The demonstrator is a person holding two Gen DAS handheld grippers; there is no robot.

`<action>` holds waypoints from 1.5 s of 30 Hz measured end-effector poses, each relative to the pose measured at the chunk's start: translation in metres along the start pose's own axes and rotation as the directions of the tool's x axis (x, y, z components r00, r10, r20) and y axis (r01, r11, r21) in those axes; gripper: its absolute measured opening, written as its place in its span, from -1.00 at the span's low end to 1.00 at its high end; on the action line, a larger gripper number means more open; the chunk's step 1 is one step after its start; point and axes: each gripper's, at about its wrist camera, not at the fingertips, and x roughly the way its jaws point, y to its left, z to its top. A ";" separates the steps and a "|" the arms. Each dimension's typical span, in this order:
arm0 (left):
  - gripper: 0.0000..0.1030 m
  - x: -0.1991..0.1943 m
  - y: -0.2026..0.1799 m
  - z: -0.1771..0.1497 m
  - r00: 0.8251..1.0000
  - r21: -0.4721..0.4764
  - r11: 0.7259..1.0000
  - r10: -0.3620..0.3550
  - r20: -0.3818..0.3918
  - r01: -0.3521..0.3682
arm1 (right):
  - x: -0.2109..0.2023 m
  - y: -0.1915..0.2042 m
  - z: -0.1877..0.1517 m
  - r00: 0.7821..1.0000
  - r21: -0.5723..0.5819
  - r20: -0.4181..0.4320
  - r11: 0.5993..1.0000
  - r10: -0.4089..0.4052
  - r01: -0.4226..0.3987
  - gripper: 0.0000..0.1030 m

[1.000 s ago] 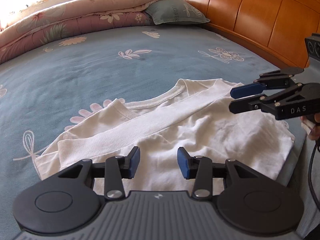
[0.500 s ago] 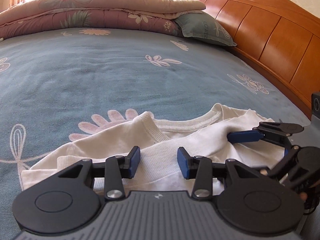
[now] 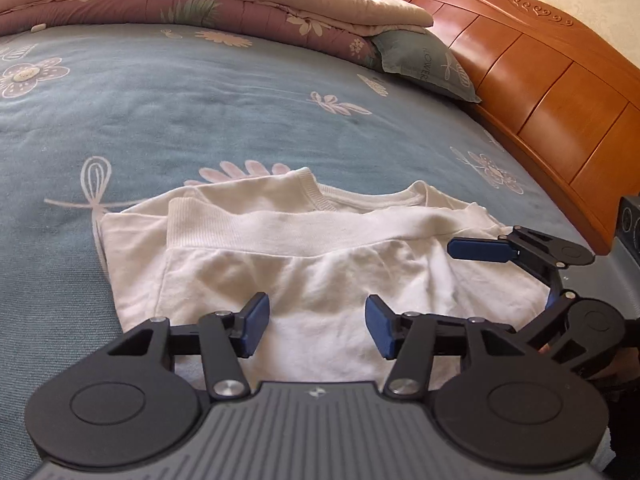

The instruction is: Fold clothes

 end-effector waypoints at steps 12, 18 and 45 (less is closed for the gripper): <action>0.07 0.021 -0.016 0.019 0.997 0.063 0.995 0.073 0.012 -0.074 | -0.057 -0.090 -0.055 0.984 0.274 -0.010 0.945 -0.180 0.176 0.96; 0.08 0.006 -0.034 0.024 0.999 0.099 0.994 0.048 0.017 -0.049 | -0.078 -0.085 -0.053 0.977 0.253 0.004 0.946 -0.213 0.205 1.00; 0.18 0.048 -0.082 0.024 0.997 0.176 0.984 0.025 -0.071 -0.012 | -0.056 -0.069 -0.070 0.959 0.198 0.011 0.941 -0.282 0.274 1.00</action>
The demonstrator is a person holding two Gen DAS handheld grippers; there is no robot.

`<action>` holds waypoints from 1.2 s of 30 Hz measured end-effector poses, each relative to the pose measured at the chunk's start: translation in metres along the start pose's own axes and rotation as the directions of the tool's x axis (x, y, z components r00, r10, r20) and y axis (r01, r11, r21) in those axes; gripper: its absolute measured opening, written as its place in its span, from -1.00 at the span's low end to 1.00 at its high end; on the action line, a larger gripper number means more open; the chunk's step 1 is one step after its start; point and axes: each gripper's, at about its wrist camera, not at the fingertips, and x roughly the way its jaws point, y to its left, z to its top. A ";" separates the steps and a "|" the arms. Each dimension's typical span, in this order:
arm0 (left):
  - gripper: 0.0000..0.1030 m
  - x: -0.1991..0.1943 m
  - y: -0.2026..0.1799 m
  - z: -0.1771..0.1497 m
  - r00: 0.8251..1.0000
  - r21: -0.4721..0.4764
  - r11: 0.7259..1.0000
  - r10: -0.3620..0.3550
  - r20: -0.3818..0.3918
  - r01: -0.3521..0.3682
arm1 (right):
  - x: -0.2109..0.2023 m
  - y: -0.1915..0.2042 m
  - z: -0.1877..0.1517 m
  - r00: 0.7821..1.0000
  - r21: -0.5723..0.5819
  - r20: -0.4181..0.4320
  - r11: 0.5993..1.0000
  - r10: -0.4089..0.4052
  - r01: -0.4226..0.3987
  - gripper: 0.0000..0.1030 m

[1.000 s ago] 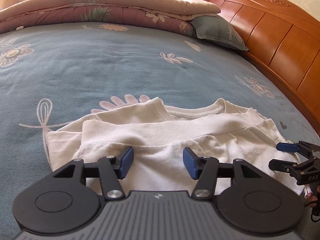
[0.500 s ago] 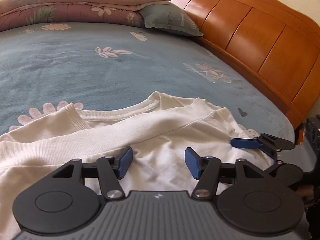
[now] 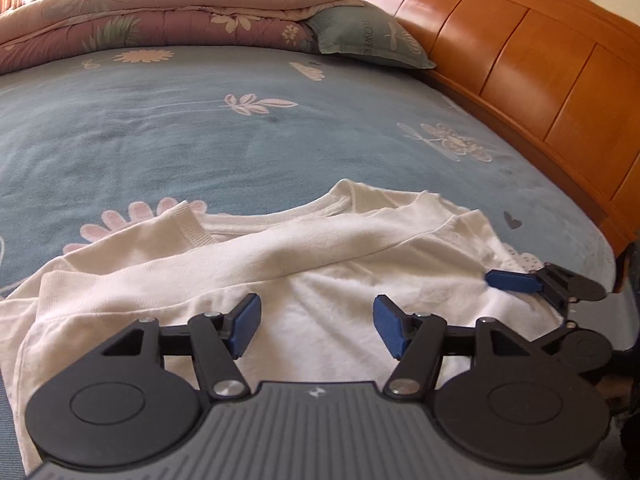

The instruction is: Fold clothes

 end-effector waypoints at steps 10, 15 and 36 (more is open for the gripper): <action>0.25 -0.041 -0.008 0.003 0.999 0.031 0.999 0.009 0.049 -0.011 | -0.021 0.007 0.007 1.000 -0.032 -0.021 0.999 0.021 -0.022 1.00; 0.25 -0.043 0.002 -0.033 0.995 -0.055 0.994 0.091 -0.030 -0.092 | -0.033 0.016 -0.002 0.999 -0.066 -0.039 0.998 0.016 -0.018 1.00; 0.26 -0.092 0.037 -0.037 0.995 -0.256 0.963 0.094 0.030 -0.084 | -0.056 0.024 -0.021 0.996 -0.012 -0.090 1.000 0.013 -0.014 1.00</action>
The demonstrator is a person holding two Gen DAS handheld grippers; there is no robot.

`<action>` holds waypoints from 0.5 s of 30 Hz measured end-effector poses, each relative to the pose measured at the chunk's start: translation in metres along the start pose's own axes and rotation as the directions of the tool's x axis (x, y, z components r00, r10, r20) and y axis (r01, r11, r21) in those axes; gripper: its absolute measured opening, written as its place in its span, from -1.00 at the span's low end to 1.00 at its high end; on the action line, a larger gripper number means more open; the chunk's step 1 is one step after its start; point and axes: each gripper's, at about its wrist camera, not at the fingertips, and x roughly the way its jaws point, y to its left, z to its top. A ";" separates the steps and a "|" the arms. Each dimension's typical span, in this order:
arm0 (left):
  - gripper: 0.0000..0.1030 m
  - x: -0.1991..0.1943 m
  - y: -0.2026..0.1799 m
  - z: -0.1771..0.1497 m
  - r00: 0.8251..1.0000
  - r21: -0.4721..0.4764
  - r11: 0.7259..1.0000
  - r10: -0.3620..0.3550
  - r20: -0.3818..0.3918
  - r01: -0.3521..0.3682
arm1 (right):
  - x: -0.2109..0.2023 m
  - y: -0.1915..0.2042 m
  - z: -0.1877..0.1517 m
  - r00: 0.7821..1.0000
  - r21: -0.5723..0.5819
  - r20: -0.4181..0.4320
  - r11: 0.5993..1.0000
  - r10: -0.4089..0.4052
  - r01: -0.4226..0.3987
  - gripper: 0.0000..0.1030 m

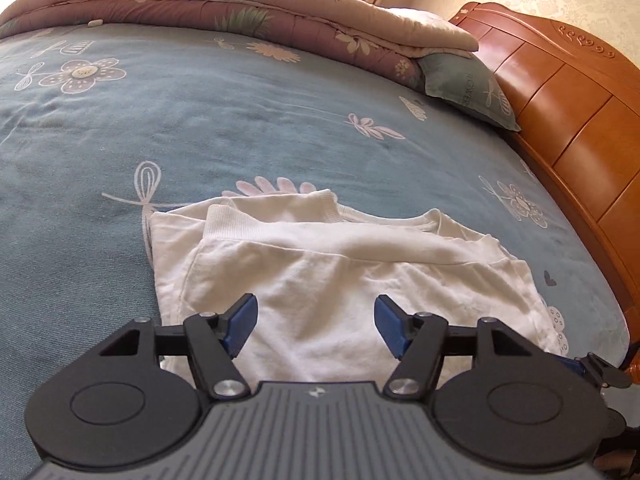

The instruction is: Fold clothes

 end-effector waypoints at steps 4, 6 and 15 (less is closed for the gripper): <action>0.29 0.002 -0.016 -0.022 0.998 0.054 0.998 -0.016 -0.062 0.020 | -0.005 -0.002 0.001 0.999 0.011 0.033 1.000 -0.019 0.019 1.00; 0.30 0.012 -0.015 -0.032 0.994 0.039 0.999 -0.006 -0.108 0.010 | -0.006 -0.007 0.001 0.999 0.029 0.037 0.999 -0.025 0.024 1.00; 0.33 0.007 -0.018 -0.022 0.995 0.043 0.999 0.013 -0.103 -0.008 | -0.012 -0.022 -0.008 0.998 0.084 0.038 0.996 -0.042 0.038 1.00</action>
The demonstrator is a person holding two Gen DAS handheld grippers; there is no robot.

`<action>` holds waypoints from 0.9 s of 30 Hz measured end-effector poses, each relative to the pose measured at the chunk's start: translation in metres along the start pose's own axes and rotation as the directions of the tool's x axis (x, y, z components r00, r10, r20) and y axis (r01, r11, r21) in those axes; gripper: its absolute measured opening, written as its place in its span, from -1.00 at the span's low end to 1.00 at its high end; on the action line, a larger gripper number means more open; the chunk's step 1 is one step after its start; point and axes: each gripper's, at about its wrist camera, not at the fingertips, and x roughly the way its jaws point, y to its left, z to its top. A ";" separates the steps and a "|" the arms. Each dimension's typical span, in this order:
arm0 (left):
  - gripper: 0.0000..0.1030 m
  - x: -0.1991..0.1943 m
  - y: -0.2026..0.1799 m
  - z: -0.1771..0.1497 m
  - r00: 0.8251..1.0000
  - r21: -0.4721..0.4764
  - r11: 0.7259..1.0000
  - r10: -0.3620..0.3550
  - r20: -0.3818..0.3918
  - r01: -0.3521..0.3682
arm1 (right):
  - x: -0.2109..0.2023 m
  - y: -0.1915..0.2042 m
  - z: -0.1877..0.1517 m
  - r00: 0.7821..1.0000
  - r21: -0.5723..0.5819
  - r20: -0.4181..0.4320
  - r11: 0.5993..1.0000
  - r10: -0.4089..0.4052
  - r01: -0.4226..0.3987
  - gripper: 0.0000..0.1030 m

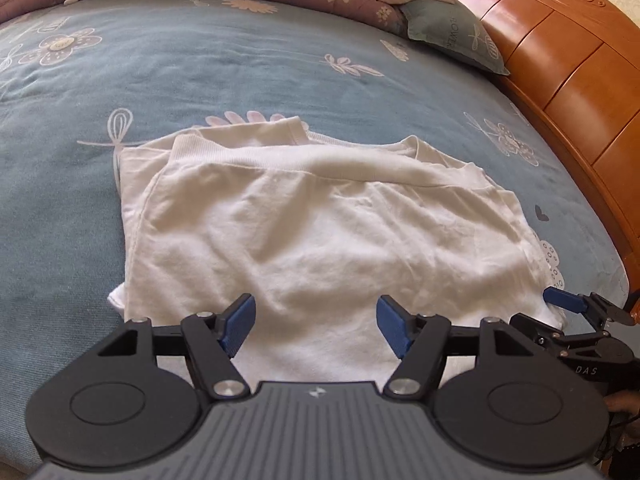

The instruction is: Fold clothes

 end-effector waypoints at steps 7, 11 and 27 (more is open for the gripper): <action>0.35 0.011 -0.009 -0.006 0.999 0.019 1.000 -0.018 -0.047 0.019 | -0.005 -0.017 0.010 0.997 0.035 0.067 0.999 -0.036 0.034 1.00; 0.35 0.019 -0.007 -0.014 0.996 0.011 1.000 -0.009 -0.091 0.010 | 0.002 -0.028 0.005 0.999 0.089 0.031 0.996 -0.014 0.011 1.00; 0.38 0.029 0.043 0.030 1.000 -0.112 0.994 0.000 0.016 0.002 | 0.003 -0.016 0.029 0.993 -0.021 0.114 0.999 -0.025 0.028 1.00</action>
